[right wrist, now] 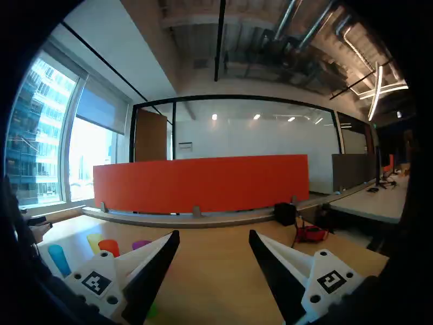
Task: Pour water
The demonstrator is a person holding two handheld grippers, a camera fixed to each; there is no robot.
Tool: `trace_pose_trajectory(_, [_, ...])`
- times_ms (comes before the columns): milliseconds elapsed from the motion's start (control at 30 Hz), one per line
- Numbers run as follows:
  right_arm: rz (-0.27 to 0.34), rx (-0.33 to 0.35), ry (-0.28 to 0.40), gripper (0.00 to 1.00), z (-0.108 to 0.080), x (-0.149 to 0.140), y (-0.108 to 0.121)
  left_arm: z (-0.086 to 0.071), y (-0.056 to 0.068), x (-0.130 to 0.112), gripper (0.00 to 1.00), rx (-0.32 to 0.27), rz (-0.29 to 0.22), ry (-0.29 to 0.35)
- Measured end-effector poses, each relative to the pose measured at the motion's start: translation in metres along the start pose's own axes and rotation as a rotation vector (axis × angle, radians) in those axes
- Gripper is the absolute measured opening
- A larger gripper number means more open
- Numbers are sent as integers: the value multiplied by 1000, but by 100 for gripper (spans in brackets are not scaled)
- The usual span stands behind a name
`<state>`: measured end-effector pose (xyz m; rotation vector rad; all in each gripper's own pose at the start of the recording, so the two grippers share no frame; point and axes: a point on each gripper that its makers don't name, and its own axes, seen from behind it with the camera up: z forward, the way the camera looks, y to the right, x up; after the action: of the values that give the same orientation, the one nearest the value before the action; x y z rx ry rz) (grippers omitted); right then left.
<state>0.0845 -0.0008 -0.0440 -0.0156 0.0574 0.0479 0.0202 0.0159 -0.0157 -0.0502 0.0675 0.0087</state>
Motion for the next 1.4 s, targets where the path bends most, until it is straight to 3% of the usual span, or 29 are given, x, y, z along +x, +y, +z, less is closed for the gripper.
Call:
trace_pose_trajectory(767, [-4,-4,-2,99,-1,-1,2,7,-3,-13,94,-3,-14,-44])
trace_pose_trajectory(1400, [-29,4,-9,99,3,-16,18,10,-4,-20,94,-2,-12,-66])
